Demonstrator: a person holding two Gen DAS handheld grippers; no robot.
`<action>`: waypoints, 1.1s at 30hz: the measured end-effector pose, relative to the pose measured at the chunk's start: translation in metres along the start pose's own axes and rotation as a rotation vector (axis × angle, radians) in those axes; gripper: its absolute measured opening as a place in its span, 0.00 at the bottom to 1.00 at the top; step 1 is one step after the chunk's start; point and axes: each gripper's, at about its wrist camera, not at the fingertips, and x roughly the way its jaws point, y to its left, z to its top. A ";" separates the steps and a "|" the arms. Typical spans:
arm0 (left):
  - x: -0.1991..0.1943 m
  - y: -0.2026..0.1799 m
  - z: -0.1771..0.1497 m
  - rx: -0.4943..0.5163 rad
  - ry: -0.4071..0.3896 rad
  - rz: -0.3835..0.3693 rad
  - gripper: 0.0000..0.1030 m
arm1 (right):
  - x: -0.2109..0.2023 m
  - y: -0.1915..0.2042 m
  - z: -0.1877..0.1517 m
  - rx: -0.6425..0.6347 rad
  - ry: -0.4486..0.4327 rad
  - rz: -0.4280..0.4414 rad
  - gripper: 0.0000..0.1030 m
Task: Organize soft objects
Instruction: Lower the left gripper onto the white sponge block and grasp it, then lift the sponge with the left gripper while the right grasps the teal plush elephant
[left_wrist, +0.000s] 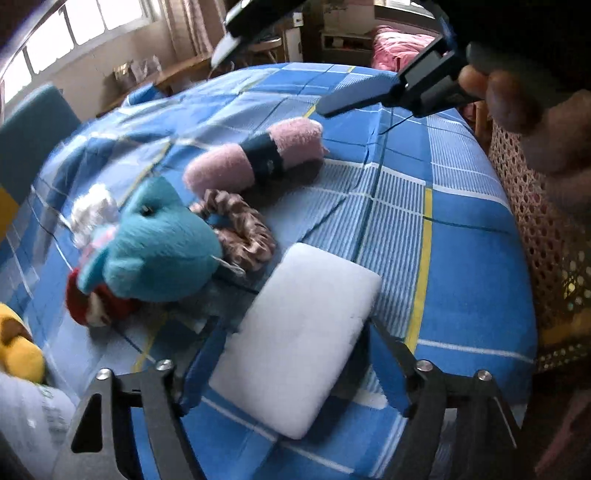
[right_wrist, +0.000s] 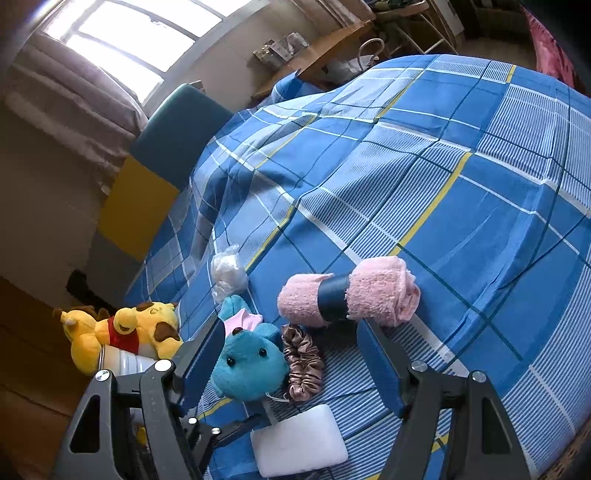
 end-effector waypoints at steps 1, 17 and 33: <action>-0.001 0.001 -0.001 -0.026 -0.004 -0.007 0.66 | 0.000 0.000 0.000 0.000 -0.002 0.001 0.73; -0.061 0.007 -0.068 -0.577 -0.087 0.302 0.63 | 0.016 0.017 -0.008 -0.091 0.082 -0.010 0.73; -0.052 0.005 -0.120 -0.649 -0.155 0.413 0.65 | 0.068 0.098 -0.038 -0.534 0.240 -0.126 0.76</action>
